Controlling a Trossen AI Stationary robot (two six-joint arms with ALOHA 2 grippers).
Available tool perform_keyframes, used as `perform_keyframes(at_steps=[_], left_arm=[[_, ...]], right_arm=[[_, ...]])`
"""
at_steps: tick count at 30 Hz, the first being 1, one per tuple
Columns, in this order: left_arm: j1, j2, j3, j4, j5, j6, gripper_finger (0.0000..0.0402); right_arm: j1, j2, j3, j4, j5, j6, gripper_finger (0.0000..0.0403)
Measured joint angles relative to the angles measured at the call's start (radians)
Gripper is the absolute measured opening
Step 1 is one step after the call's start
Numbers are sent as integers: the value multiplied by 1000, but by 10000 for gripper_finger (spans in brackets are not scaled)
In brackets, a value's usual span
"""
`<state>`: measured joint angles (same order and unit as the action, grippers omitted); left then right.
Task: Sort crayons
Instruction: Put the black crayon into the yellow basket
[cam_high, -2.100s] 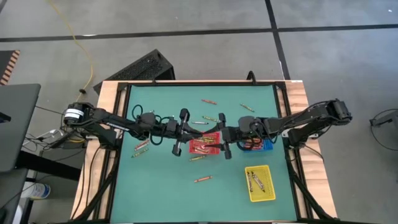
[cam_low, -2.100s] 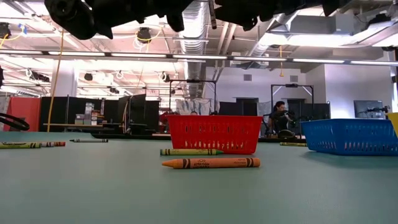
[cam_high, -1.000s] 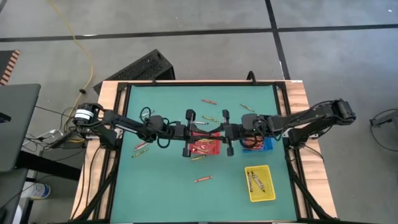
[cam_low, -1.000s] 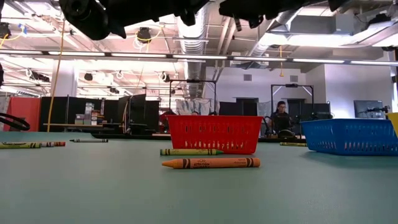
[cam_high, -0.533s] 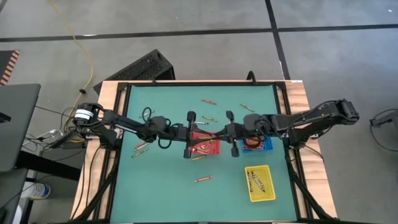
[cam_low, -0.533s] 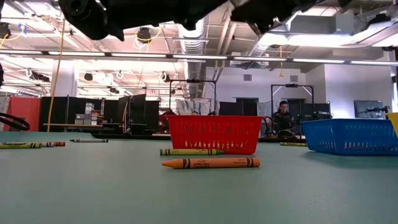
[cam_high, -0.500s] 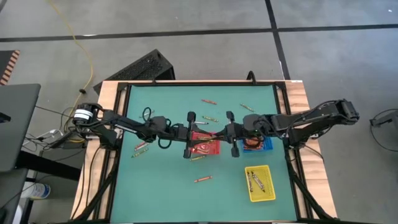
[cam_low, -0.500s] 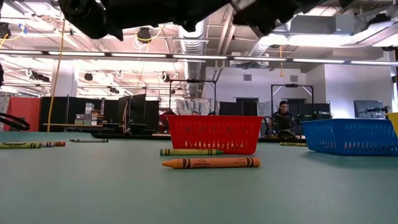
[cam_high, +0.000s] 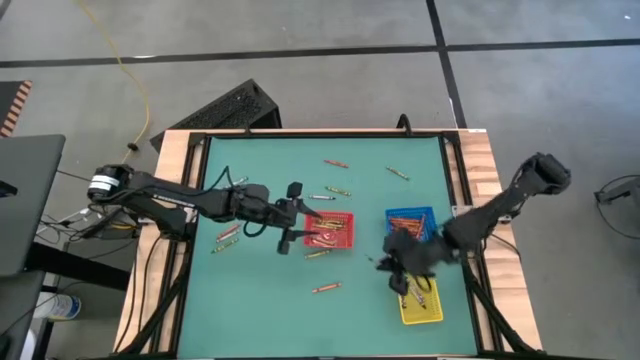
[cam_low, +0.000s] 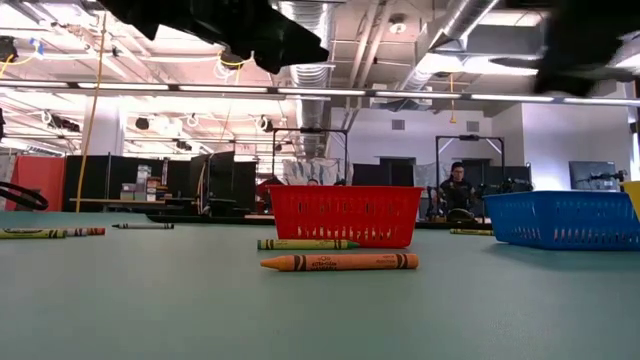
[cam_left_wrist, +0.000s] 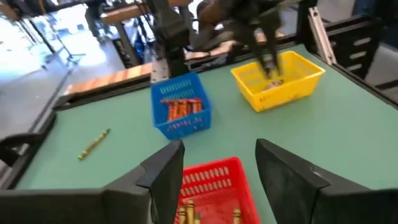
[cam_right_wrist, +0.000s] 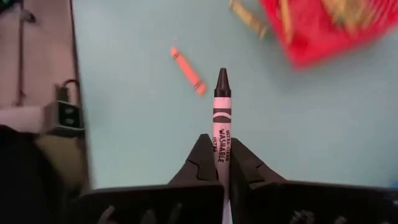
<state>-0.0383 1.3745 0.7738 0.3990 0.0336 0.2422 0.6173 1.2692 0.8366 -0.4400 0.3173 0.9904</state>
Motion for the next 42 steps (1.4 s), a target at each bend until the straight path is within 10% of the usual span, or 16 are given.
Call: perform_keyframes(at_steps=[8, 17, 29, 42], left_arm=[[0, 70, 0, 160, -16, -16, 188], [33, 117, 0, 287, -20, -26, 187], [121, 117, 0, 307, 13, -94, 187], [227, -54, 11, -30, -41, -243, 187]], right_arm=[[346, 150, 1, -65, 114, 649, 9], [435, 278, -1, -273, 78, 1034, 13], [341, 290, -1, -266, 71, 973, 17], [221, 287, -1, -284, -119, 712, 84]])
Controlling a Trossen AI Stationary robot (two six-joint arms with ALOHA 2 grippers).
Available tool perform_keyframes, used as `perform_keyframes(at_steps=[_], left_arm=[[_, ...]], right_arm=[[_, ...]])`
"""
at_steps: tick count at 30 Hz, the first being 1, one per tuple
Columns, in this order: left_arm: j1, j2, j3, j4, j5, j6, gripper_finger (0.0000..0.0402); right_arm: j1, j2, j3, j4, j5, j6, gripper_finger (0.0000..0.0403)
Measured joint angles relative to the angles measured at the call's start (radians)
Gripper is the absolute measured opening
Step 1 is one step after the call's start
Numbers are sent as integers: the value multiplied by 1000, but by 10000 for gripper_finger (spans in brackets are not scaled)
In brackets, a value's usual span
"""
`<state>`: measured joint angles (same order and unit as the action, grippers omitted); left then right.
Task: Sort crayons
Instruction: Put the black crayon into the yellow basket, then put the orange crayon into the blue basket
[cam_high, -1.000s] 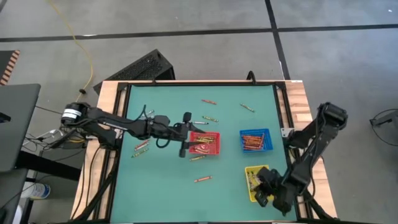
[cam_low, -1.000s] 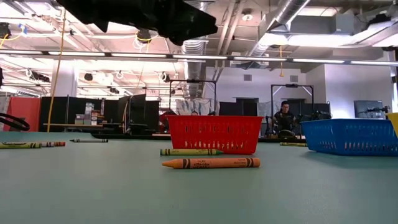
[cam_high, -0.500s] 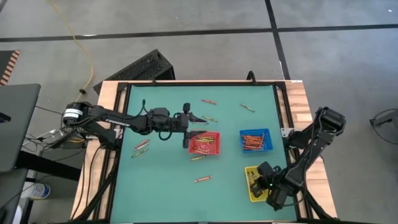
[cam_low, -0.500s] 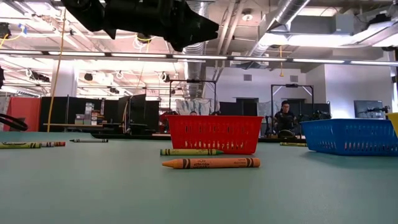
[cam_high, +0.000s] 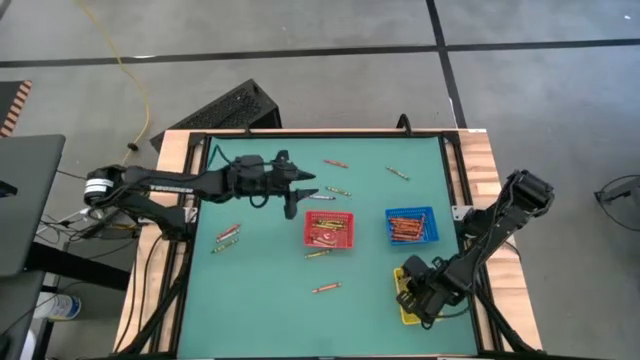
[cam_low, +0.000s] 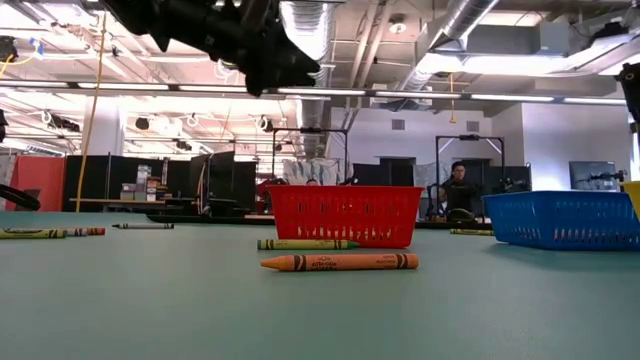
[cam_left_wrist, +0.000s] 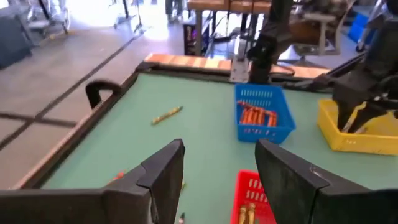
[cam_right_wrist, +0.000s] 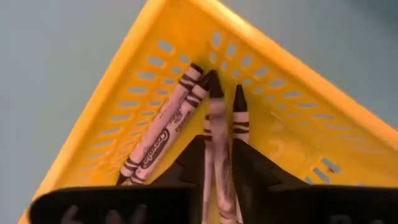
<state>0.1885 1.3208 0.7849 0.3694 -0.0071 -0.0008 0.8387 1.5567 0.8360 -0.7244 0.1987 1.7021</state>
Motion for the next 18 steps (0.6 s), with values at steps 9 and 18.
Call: perform_keyframes(at_steps=[9, 18], left_arm=[[10, -5, 1, -131, -4, 38, 187], [79, -13, 111, -734, -5, -105, 187]], right_arm=[[-17, -11, 39, -24, -71, -146, 114], [-16, -135, 83, -126, 61, -321, 108]])
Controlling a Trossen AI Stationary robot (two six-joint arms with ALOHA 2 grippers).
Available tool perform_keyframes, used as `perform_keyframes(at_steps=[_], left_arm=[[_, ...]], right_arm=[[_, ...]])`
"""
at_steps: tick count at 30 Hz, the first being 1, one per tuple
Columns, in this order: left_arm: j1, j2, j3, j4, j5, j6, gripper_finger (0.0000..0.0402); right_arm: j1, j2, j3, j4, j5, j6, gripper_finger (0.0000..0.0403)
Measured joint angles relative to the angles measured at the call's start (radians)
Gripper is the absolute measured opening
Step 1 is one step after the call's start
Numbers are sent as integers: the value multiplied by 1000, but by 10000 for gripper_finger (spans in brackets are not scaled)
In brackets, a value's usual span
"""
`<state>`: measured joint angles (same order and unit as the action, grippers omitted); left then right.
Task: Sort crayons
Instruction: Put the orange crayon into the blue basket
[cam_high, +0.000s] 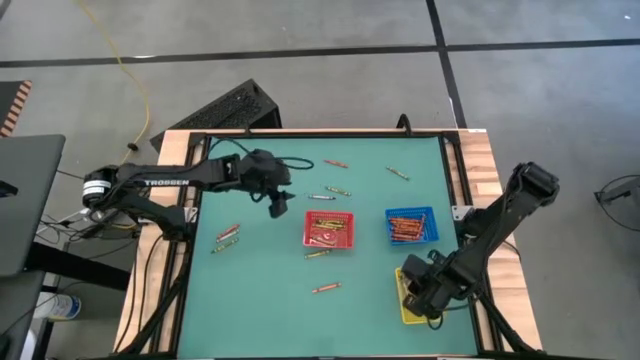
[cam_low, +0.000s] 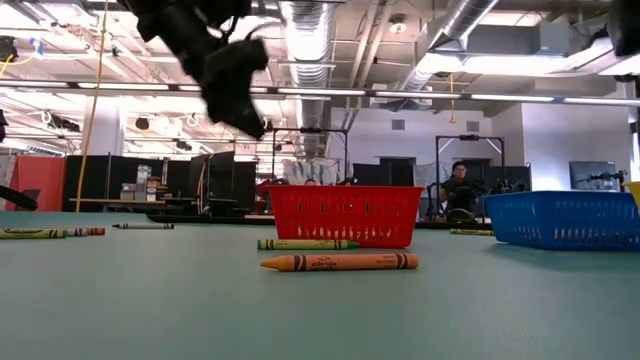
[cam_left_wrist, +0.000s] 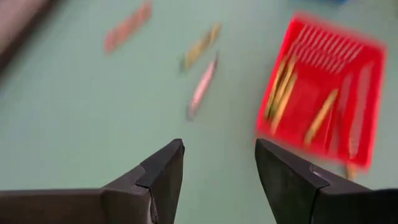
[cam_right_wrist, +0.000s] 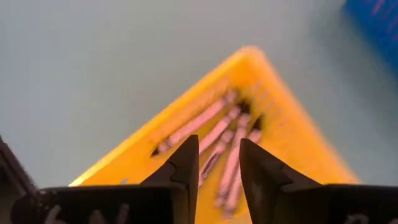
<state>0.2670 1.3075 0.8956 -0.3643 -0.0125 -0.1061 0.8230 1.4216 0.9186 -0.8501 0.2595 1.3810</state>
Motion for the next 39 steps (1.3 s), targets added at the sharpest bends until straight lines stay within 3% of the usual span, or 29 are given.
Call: perform_keyframes(at_steps=[4, 7, 12, 15, 21, 27, 32, 39], left_arm=[[6, 0, -1, -221, 9, -75, 187], [6, 0, 13, -408, 60, -31, 187], [17, 0, 26, -487, 103, -49, 187], [5, 0, 20, -564, 140, -130, 187], [-66, 1, -64, -575, 46, -278, 187], [-104, 2, -130, -561, -2, -378, 187], [-141, 2, -161, -553, -7, -420, 187], [-165, 2, -165, -557, -125, -463, 187]], right_arm=[[0, -99, 0, 2, 110, -188, 108], [-3, -186, 0, 18, 173, -333, 108], [-9, -313, -11, 27, 304, -489, 108], [-23, -368, -29, 64, 320, -574, 108], [-115, -529, -129, 223, 199, -861, 107], [-267, -701, -221, 360, -12, -1113, 107], [-365, -764, -238, 374, -138, -1220, 107], [-421, -762, -238, 373, -235, -1285, 107]])
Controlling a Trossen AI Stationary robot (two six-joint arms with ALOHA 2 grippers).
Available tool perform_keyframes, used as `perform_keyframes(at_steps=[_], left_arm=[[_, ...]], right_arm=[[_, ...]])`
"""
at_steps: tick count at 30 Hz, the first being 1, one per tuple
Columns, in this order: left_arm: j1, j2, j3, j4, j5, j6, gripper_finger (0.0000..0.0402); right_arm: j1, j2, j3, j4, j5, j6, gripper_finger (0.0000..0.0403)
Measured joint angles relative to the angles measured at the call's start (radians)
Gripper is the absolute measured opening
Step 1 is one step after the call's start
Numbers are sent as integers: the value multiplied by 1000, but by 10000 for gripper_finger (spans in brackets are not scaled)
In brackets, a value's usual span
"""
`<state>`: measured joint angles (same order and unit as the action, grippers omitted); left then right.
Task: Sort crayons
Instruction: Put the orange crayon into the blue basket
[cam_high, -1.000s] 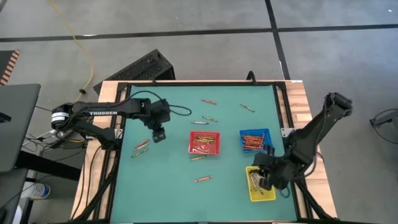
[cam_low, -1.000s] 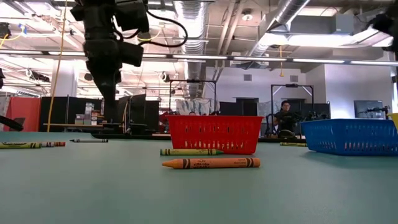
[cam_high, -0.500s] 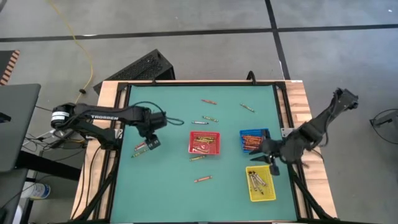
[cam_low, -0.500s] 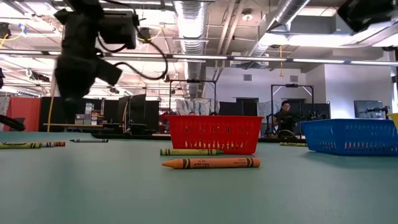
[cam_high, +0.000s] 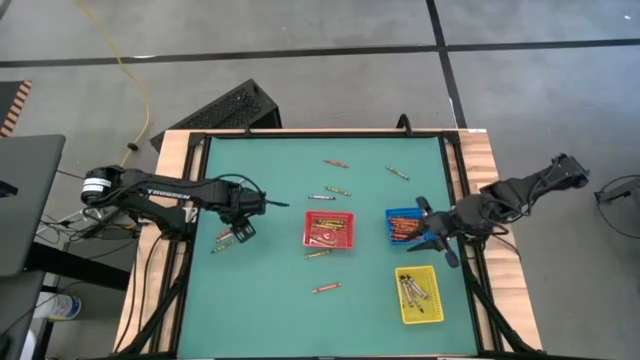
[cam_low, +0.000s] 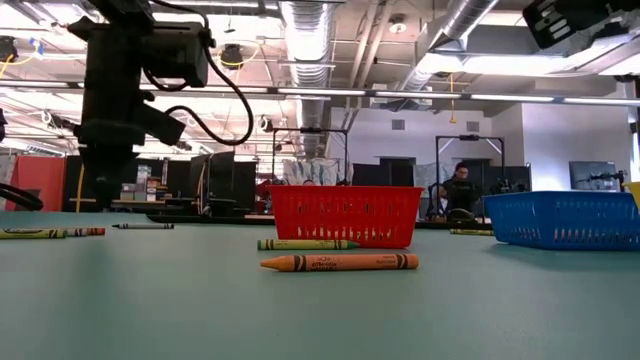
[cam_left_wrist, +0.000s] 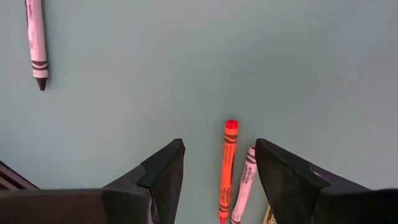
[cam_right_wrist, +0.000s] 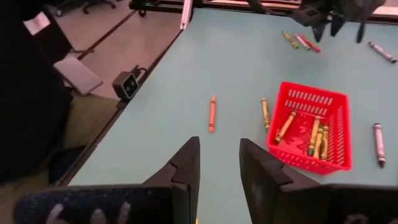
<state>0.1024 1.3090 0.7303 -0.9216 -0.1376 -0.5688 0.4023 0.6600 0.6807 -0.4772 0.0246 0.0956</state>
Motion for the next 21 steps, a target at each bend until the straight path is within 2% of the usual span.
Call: perform_keyframes(at_steps=[8, 13, 21], left_arm=[[0, 0, -21, 43, -61, -43, 187], [0, 0, -119, 158, 3, -46, 187], [-1, -7, -205, 189, 2, -54, 176]], right_arm=[[27, 29, 0, -2, -2, 5, 107], [50, 34, 0, -2, -1, 8, 107], [48, 33, 0, -1, -1, 9, 107]])
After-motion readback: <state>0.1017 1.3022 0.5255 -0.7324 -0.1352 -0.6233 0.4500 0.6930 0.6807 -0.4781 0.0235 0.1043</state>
